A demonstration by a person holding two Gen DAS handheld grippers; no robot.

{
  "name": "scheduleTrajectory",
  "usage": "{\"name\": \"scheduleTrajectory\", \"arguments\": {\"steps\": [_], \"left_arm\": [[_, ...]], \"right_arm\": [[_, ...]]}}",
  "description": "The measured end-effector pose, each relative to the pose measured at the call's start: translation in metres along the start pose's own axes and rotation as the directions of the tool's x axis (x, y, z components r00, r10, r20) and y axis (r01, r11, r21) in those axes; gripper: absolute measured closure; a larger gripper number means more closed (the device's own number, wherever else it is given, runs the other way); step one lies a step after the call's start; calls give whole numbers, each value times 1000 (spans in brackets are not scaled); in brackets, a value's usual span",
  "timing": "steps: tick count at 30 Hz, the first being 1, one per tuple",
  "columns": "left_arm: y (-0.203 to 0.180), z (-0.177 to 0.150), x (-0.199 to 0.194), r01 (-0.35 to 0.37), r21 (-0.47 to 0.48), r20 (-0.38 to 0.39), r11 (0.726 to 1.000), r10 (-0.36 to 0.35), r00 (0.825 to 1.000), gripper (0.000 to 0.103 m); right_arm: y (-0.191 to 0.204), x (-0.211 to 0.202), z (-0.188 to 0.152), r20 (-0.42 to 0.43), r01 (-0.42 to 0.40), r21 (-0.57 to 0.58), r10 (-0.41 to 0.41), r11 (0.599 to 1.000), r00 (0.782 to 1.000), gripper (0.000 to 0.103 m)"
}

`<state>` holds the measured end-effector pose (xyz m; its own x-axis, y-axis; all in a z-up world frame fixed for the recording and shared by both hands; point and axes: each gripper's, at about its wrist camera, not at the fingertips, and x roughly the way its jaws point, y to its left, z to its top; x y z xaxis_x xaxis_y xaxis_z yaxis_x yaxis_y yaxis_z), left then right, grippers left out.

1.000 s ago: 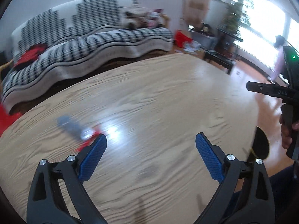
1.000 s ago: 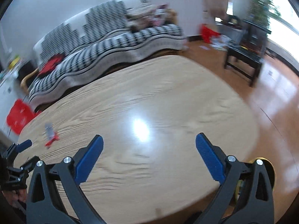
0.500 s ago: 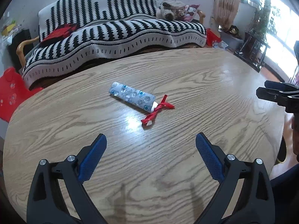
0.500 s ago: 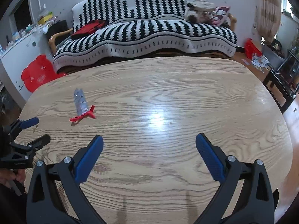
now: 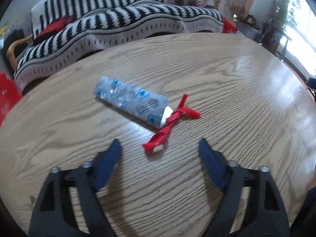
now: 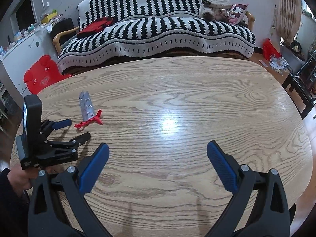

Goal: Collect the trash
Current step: 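Grasp the red ribbon with the left tool while the right tool grasps the pill blister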

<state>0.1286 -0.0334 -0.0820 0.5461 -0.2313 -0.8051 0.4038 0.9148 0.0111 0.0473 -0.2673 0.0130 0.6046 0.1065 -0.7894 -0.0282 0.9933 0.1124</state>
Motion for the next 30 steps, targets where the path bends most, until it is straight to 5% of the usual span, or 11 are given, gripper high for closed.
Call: {"name": "scheduleTrajectory", "arguments": {"steps": [4, 7, 15, 21, 24, 30], "left_arm": [[-4, -1, -5, 6, 25, 4, 1000, -6, 1000, 79], [3, -6, -9, 39, 5, 4, 999, -39, 999, 95], [28, -34, -41, 45, -18, -61, 999, -46, 997, 96], [62, -63, -90, 62, -64, -20, 996, -63, 998, 96], [88, -74, -102, 57, -121, -3, 991, -58, 998, 95], [137, -83, -99, -11, -278, -10, 961, 9, 1000, 96]], "right_arm": [[9, 14, 4, -18, -6, -17, 5, 1000, 1000, 7], [22, 29, 8, -32, -9, -43, 8, 999, 999, 7], [79, 77, 13, -86, -51, -197, 34, 979, 996, 7], [136, 111, 8, -150, -118, -276, 78, 954, 986, 7], [160, 130, 8, -186, -151, -261, 104, 953, 977, 7], [201, 160, 27, -146, -83, -256, 46, 963, 988, 5]]}}
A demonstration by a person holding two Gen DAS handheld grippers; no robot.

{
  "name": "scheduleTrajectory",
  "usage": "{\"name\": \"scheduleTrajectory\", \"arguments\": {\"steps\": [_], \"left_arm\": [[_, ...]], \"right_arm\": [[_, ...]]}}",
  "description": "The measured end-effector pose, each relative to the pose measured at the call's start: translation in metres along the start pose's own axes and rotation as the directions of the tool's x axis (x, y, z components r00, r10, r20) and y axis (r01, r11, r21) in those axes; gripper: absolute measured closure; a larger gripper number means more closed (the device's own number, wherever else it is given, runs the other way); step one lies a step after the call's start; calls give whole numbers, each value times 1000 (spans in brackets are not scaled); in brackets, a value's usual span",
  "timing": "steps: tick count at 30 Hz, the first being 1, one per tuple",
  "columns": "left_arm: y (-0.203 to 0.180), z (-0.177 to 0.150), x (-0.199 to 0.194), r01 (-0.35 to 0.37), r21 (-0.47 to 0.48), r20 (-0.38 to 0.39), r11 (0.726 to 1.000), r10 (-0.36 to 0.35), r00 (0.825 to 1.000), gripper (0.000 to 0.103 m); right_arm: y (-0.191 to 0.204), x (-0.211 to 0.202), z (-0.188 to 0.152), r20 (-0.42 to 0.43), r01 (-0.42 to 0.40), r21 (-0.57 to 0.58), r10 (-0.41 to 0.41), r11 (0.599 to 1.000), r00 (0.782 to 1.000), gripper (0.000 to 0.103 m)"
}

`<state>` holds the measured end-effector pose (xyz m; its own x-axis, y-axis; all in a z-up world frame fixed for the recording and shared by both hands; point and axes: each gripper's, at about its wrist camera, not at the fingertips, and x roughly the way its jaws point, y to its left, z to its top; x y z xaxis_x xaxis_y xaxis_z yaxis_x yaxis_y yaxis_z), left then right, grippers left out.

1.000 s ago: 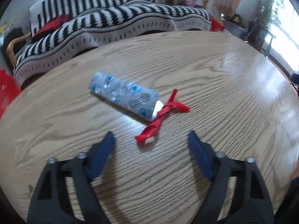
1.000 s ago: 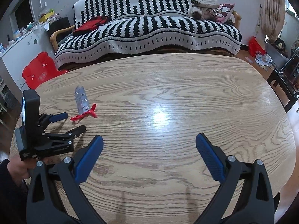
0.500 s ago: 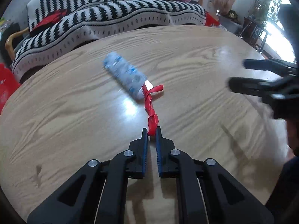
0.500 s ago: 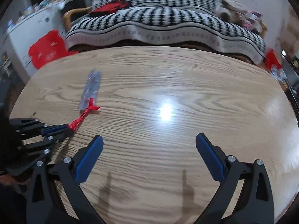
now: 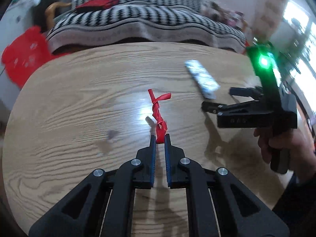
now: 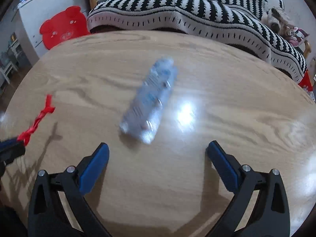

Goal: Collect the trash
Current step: 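Grasp the red ribbon with the left tool while the right tool grasps the pill blister, then carry the red ribbon and pill blister over to the black bin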

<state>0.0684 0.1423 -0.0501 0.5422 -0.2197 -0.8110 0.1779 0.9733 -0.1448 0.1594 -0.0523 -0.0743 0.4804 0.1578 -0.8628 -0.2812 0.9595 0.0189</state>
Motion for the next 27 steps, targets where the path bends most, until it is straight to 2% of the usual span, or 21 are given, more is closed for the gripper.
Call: {"name": "scheduleTrajectory", "arguments": {"steps": [3, 6, 7, 8, 10, 15, 20, 25, 27], "left_arm": [[17, 2, 9, -39, -61, -20, 997, 38, 999, 96], [16, 6, 9, -45, -82, -12, 996, 44, 999, 96], [14, 9, 9, -42, -89, -8, 995, 42, 999, 96], [11, 11, 8, -40, -92, -6, 995, 39, 999, 95], [2, 14, 7, -51, -87, -3, 995, 51, 999, 95], [-18, 21, 7, -44, -85, -2, 995, 44, 999, 95], [-45, 27, 10, -51, -60, -6, 997, 50, 999, 96], [-93, 36, 11, -62, -5, 3, 998, 62, 998, 96], [-117, 42, 11, -31, 17, 12, 999, 30, 999, 96]], "right_arm": [[5, 8, 14, -8, 18, 28, -18, 999, 1000, 5], [4, 14, 23, -1, 33, 49, -33, 998, 999, 6], [3, 14, 25, 3, 31, 53, -31, 998, 1000, 11], [4, 12, 27, 18, 31, 47, -32, 998, 999, 18], [7, 5, 28, 34, 23, 22, -24, 999, 999, 67], [3, -12, 6, 40, 41, -12, -41, 999, 998, 70], [-25, -35, -21, 23, 26, 58, -28, 998, 999, 70], [-68, -88, -47, 65, 53, 121, -62, 991, 996, 70], [-93, -113, -61, 87, 76, 154, -90, 985, 992, 70]]}}
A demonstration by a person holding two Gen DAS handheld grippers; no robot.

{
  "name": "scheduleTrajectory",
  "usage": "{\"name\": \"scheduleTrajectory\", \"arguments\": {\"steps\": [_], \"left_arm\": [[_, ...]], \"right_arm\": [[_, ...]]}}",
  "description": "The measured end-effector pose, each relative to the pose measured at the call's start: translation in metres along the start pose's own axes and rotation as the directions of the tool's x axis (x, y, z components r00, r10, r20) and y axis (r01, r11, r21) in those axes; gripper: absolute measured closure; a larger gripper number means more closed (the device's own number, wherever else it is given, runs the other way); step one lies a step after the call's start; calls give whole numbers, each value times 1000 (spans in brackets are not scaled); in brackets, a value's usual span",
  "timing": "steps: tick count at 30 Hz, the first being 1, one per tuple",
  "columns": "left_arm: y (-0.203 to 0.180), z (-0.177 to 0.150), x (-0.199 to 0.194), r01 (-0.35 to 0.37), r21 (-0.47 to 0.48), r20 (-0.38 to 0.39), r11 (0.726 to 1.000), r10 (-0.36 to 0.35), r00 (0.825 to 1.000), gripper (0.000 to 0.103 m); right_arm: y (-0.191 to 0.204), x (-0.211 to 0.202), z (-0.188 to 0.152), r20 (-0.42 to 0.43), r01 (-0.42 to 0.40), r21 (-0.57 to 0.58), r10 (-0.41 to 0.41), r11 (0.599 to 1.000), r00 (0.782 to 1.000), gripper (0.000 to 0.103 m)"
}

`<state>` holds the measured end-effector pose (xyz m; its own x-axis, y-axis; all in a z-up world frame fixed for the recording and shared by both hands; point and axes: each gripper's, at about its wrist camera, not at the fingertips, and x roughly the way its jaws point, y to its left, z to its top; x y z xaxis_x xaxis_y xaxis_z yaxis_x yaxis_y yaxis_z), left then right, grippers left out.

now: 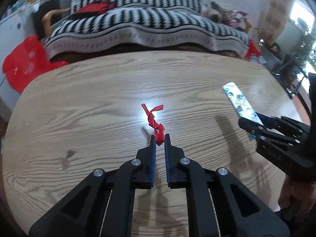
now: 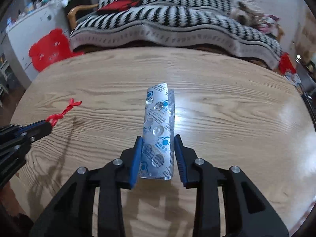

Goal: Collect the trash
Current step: 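Carry the red ribbon and pill blister over to the black bin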

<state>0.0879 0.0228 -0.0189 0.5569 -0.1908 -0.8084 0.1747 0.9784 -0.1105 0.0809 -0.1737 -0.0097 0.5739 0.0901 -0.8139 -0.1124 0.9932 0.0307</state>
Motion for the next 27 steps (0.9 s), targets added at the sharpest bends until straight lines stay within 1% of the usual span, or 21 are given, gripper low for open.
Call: {"name": "scheduleTrajectory", "arguments": {"steps": [2, 5, 6, 8, 11, 12, 14, 15, 18, 21, 23, 24, 25, 27], "left_arm": [[-26, 5, 0, 33, 28, 5, 999, -34, 999, 96], [-69, 8, 1, 59, 89, 18, 994, -61, 998, 96], [-88, 9, 3, 76, 112, 14, 991, -78, 997, 96], [-114, 11, 7, 107, 139, 3, 984, -109, 994, 96], [-160, 8, 8, 144, 201, -5, 969, -146, 989, 96], [-175, 6, 9, 160, 219, -14, 962, -161, 987, 96], [-197, 2, 10, 185, 247, -28, 951, -184, 983, 96], [-215, -2, 10, 204, 270, -38, 941, -201, 979, 96], [-250, -8, 10, 241, 311, -52, 919, -237, 970, 96], [-298, -16, 7, 293, 358, -68, 886, -289, 955, 96], [-323, -23, 5, 324, 377, -83, 868, -316, 945, 96], [-343, -30, 3, 349, 394, -97, 850, -339, 936, 96], [-356, -35, 2, 364, 404, -106, 839, -352, 930, 96], [-385, -46, 0, 402, 430, -123, 809, -388, 913, 96]], "right_arm": [[-23, -17, -7, 15, 23, 30, -24, 999, 1000, 70], [-73, -44, -21, 30, 63, 99, -67, 993, 997, 70], [-85, -50, -26, 31, 76, 115, -80, 990, 996, 70], [-116, -64, -39, 30, 104, 164, -110, 981, 993, 70], [-153, -79, -58, 30, 141, 221, -151, 965, 988, 70], [-171, -87, -68, 27, 155, 250, -167, 956, 986, 70], [-195, -99, -84, 20, 175, 290, -189, 941, 982, 70], [-207, -104, -93, 15, 183, 314, -197, 932, 980, 70], [-247, -124, -123, -1, 215, 393, -233, 894, 972, 70], [-283, -147, -156, -8, 239, 468, -266, 851, 964, 70], [-306, -164, -179, -8, 255, 518, -294, 816, 956, 70], [-320, -174, -194, -11, 262, 551, -307, 792, 952, 70], [-333, -183, -208, -15, 268, 580, -319, 769, 948, 70], [-355, -200, -234, -27, 278, 624, -336, 730, 942, 70]]}}
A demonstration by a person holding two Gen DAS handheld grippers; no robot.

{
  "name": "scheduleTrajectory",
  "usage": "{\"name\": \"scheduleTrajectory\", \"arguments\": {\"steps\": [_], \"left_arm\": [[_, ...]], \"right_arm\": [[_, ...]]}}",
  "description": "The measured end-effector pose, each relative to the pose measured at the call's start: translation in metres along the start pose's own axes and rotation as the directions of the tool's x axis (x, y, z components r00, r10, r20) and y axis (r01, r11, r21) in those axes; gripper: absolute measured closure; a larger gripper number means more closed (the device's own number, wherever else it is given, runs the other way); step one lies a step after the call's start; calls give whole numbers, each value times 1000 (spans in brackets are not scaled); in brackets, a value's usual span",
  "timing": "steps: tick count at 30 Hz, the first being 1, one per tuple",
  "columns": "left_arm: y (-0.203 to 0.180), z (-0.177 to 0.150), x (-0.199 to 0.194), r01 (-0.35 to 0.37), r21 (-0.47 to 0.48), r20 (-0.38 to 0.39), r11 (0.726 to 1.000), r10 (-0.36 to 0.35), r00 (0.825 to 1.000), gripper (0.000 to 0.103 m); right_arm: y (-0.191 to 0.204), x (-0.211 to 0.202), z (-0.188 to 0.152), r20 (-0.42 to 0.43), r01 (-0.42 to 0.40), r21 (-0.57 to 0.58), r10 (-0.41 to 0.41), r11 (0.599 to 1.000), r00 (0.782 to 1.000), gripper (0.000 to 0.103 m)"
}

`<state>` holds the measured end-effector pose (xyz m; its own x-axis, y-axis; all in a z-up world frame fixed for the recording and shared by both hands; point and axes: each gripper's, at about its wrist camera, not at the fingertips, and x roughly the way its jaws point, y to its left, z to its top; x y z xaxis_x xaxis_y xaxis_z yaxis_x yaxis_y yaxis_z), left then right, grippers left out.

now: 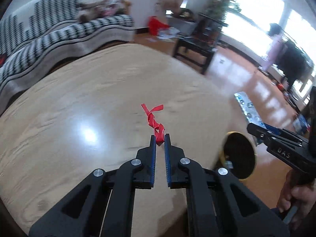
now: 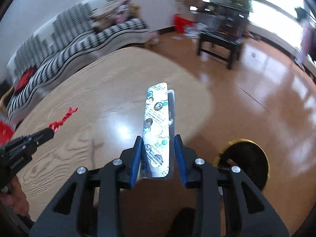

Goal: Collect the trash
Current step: 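Carry the red ribbon and pill blister over to the black bin, then open both tools to drop the ribbon and blister into the bin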

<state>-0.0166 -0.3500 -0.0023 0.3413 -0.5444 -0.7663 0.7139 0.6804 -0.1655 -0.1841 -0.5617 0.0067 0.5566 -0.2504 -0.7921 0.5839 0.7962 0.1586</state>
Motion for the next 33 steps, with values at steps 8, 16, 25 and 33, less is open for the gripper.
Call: {"name": "scheduleTrajectory", "arguments": {"steps": [8, 16, 25, 33], "left_arm": [[-112, -7, 52, 229, 90, -80, 969, -222, 972, 96], [-192, -34, 121, 366, 189, -227, 911, -322, 919, 96], [-236, -49, 178, 432, 186, -311, 883, -364, 878, 95], [-256, -48, 196, 455, 184, -341, 871, -377, 861, 95]], "right_arm": [[-121, -21, -11, -7, 94, 195, -94, 976, 996, 69], [-211, -15, -33, -68, 144, 370, -127, 918, 990, 69], [-241, 7, -39, -125, 154, 481, -107, 863, 986, 69], [-242, 16, -34, -139, 172, 493, -118, 853, 983, 69]]}}
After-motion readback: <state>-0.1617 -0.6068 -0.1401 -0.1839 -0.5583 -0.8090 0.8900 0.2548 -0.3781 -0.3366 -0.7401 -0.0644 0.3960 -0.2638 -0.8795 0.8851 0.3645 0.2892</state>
